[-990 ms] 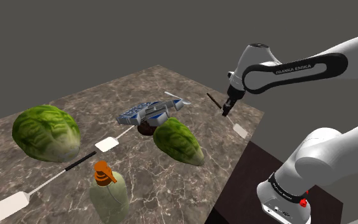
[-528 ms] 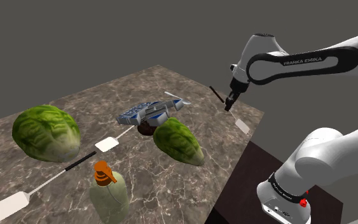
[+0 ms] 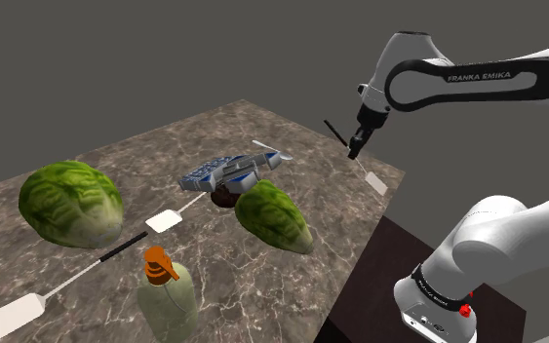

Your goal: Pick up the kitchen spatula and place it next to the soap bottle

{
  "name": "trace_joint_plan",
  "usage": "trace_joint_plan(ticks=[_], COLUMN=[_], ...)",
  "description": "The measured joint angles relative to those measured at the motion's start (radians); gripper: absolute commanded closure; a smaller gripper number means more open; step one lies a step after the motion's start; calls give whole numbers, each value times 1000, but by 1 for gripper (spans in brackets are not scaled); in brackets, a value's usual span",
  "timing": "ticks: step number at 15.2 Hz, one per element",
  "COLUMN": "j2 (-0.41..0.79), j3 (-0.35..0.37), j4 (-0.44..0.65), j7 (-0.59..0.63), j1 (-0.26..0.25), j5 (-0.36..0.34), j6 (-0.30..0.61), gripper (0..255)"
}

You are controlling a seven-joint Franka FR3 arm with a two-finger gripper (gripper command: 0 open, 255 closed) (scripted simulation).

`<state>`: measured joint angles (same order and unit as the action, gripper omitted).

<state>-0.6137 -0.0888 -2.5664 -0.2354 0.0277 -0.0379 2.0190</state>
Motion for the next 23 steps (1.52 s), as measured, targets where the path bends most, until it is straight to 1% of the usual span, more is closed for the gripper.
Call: trace_joint_plan(ticks=[8,23], j2=[-22,-8], j3=[5,10], j4=[92,303], j7=[1,1], j1=[-1,-4], j5=[3,8], j6=[-114,-311], gripper=[255,255])
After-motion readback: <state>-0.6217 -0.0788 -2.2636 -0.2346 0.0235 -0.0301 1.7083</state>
